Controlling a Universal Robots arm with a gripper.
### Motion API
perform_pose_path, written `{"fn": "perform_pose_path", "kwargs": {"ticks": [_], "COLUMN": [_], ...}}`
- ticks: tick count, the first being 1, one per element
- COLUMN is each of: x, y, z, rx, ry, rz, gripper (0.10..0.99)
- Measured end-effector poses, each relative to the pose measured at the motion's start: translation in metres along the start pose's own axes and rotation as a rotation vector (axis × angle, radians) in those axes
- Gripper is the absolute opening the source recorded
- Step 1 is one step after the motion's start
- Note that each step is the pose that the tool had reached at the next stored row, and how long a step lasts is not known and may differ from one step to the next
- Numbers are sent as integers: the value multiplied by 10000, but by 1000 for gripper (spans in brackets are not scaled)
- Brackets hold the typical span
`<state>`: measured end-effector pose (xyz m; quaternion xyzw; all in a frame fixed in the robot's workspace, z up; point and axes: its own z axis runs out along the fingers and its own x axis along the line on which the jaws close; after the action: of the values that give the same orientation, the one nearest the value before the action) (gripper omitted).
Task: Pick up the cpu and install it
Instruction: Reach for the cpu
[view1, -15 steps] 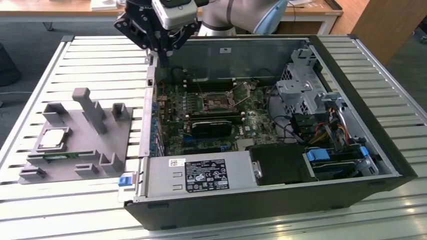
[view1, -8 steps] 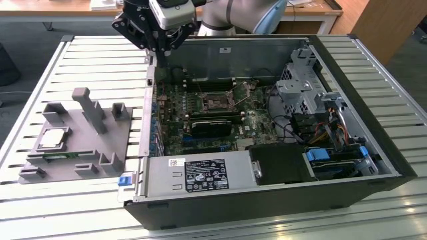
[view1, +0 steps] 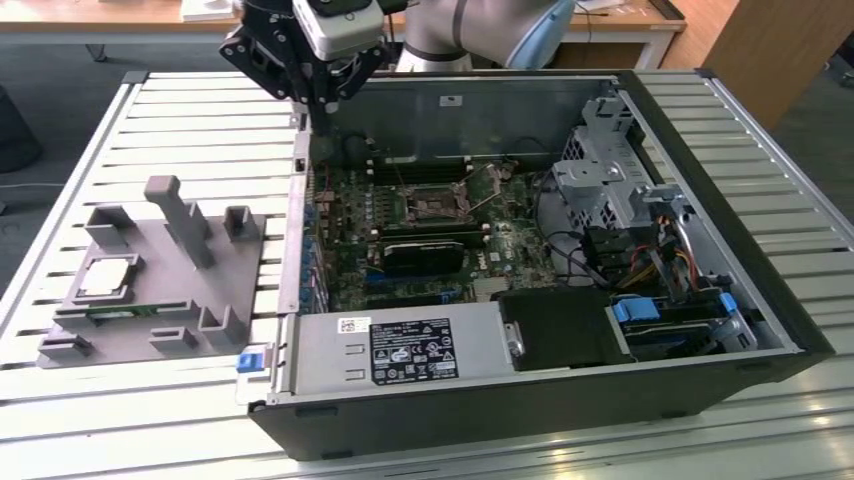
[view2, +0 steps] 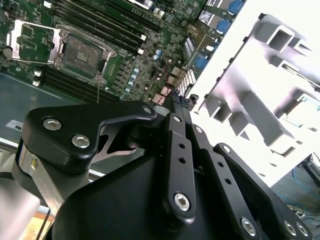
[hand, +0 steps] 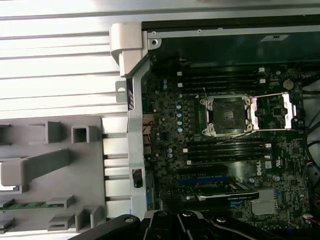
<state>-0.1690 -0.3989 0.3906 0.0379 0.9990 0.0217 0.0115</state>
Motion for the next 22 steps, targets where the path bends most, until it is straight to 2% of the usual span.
{"fn": "perform_pose_path", "kwargs": {"ticks": [22], "x": [94], "y": [-8], "z": [4], "rx": [0], "ry": [7], "rz": [0], "gripper": [110]}}
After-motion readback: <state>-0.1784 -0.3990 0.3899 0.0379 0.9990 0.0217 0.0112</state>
